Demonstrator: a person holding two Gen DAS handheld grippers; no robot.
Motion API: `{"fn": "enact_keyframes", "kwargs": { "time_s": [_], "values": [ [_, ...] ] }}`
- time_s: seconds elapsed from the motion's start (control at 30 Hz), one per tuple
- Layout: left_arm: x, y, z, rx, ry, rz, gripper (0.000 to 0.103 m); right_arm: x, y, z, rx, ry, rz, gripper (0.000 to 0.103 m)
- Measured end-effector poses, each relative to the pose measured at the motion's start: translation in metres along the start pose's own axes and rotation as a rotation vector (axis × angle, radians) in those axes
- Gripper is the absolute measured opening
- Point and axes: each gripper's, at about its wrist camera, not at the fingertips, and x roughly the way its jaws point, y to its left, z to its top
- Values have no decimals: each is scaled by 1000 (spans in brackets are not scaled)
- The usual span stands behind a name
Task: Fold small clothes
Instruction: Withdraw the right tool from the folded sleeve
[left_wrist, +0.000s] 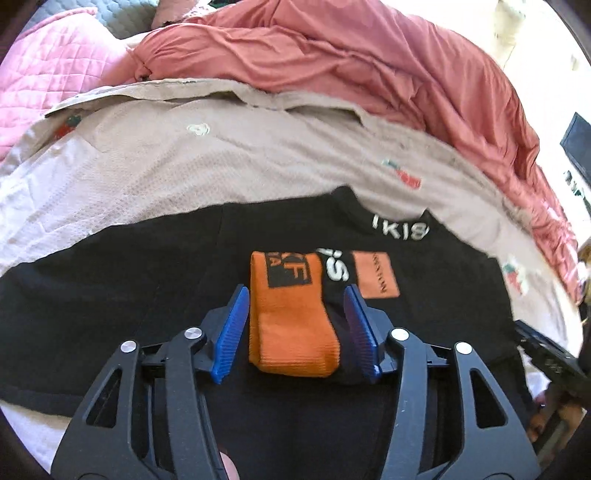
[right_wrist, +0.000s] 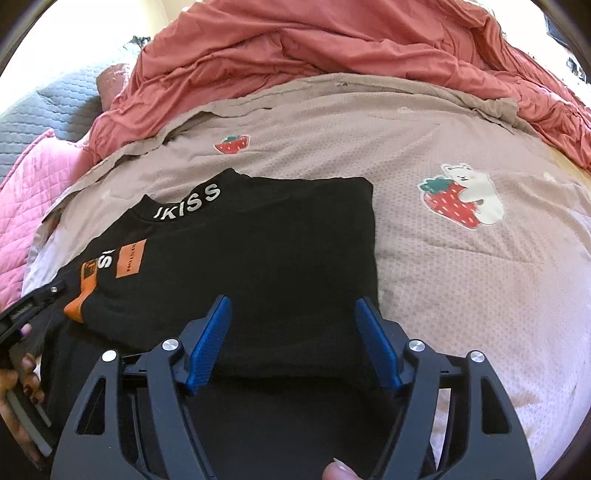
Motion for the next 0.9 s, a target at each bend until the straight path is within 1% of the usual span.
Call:
{"fn": "enact_keyframes", "kwargs": {
  "time_s": [0.1, 0.17, 0.2, 0.23, 0.27, 0.3, 0.33, 0.37, 0.4, 0.47, 0.53, 0.6, 0.63, 0.67, 0.7, 0.73, 0.8, 0.83, 0.87, 0.9],
  "values": [
    [0, -8, 1, 30, -33, -13, 50, 8, 10, 10, -35, -6, -2, 69],
    [6, -16, 0, 60, -30, -28, 53, 15, 16, 17, -51, -10, -7, 69],
    [9, -19, -1, 77, -22, -31, 55, 18, 18, 20, -55, -13, -2, 69],
    [16, -24, -3, 107, 1, -18, 58, 24, 20, 23, -62, -9, 0, 73],
    [22, -27, -5, 130, 26, -3, 61, 31, 22, 26, -67, 8, -7, 74],
    [28, -28, -9, 149, 56, 14, 63, 38, 23, 27, -74, 26, -14, 74],
    [38, -30, -13, 173, 105, 46, 65, 44, 23, 26, -81, 44, -25, 74],
    [43, -32, -16, 195, 115, 66, 65, 51, 24, 25, -90, 68, -43, 74],
    [43, -36, -17, 218, 109, 79, 66, 57, 25, 24, -102, 82, -55, 74],
    [41, -36, -16, 212, 107, 76, 67, 60, 30, 21, -136, 77, -85, 74],
    [40, -32, -15, 193, 108, 57, 67, 57, 32, 21, -138, 67, -84, 75],
    [38, -29, -13, 181, 113, 64, 72, 49, 30, 20, -114, 57, -50, 75],
    [37, -28, -12, 176, 114, 76, 75, 43, 29, 19, -97, 50, -26, 82],
    [35, -26, -11, 168, 112, 80, 75, 37, 28, 19, -84, 41, -11, 86],
    [33, -25, -12, 162, 110, 82, 75, 28, 26, 17, -66, 19, 0, 88],
    [31, -24, -10, 153, 105, 85, 76, 22, 26, 16, -56, 5, 11, 88],
    [27, -23, -8, 149, 95, 95, 80, 11, 25, 14, -41, -13, 32, 90],
    [23, -23, -7, 149, 82, 107, 84, 6, 25, 13, -33, -22, 38, 95],
    [20, -23, -7, 150, 75, 116, 88, 1, 25, 12, -28, -29, 42, 96],
    [18, -23, -6, 153, 67, 129, 90, -3, 24, 11, -24, -36, 46, 96]
  ]
}}
